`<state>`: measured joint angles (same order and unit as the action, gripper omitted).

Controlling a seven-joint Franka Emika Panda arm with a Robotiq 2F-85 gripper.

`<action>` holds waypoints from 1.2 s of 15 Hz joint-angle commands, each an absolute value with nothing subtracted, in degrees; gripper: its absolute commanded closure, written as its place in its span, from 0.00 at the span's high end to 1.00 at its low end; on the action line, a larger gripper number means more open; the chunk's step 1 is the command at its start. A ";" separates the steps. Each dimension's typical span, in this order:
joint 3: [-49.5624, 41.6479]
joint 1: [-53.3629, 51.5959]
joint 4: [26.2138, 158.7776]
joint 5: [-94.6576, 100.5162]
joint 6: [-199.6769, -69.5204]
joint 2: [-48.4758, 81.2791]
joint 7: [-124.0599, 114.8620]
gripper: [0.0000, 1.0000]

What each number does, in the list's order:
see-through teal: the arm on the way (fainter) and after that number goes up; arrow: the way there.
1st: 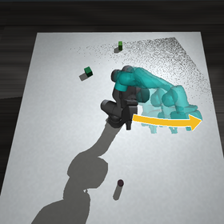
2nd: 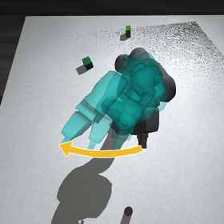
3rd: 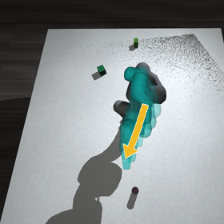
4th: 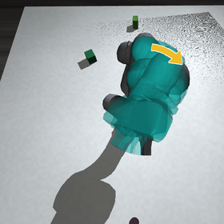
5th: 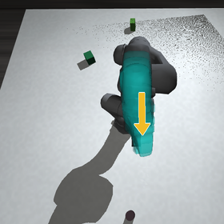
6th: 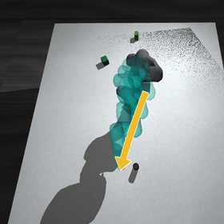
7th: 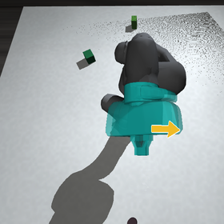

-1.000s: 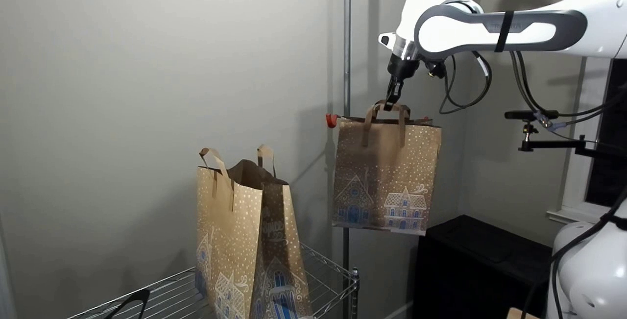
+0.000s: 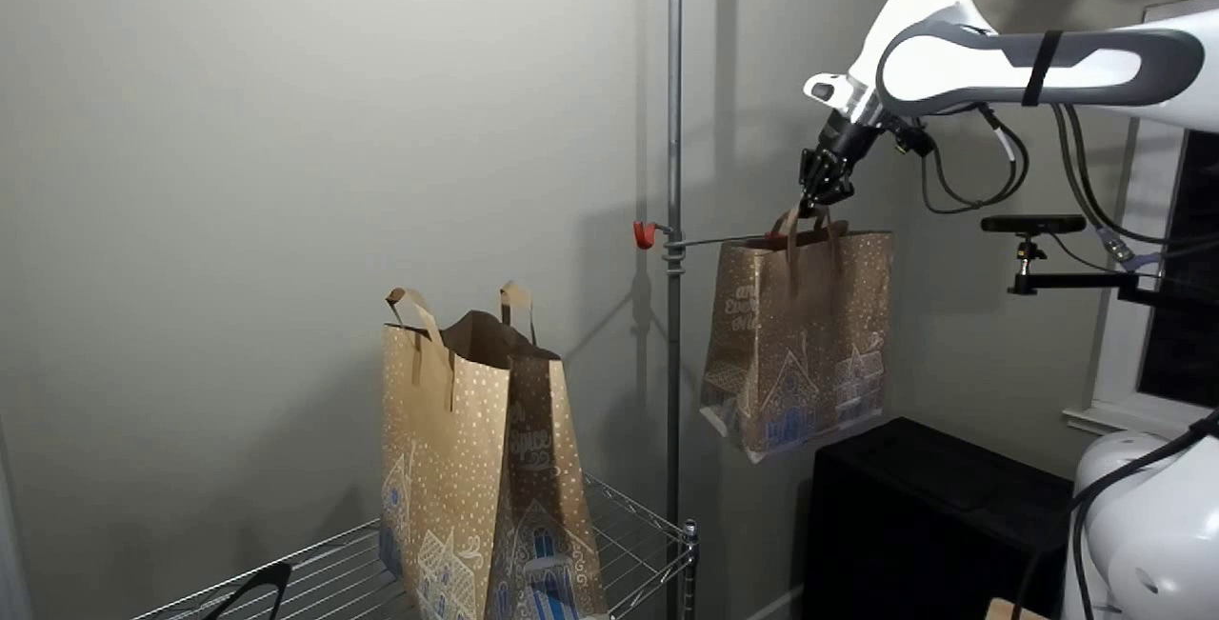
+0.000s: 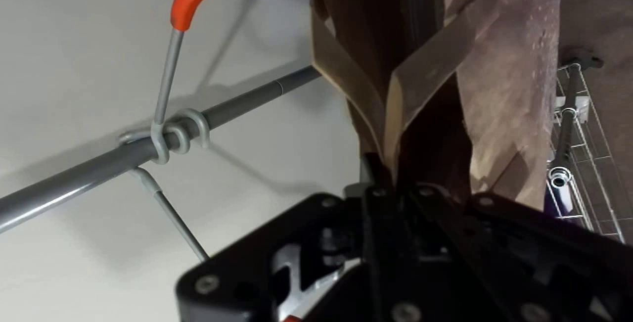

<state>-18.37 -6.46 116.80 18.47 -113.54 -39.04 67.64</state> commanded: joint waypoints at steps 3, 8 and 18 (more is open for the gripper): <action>-24.26 -5.13 117.42 13.38 -114.72 -41.64 83.39 0.04; -28.61 -2.39 116.21 11.70 -114.59 -41.37 87.73 0.04; -36.13 -4.17 112.37 5.56 -122.82 -35.52 96.50 0.04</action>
<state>-34.96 -3.47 114.77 8.92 -119.66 -39.20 92.15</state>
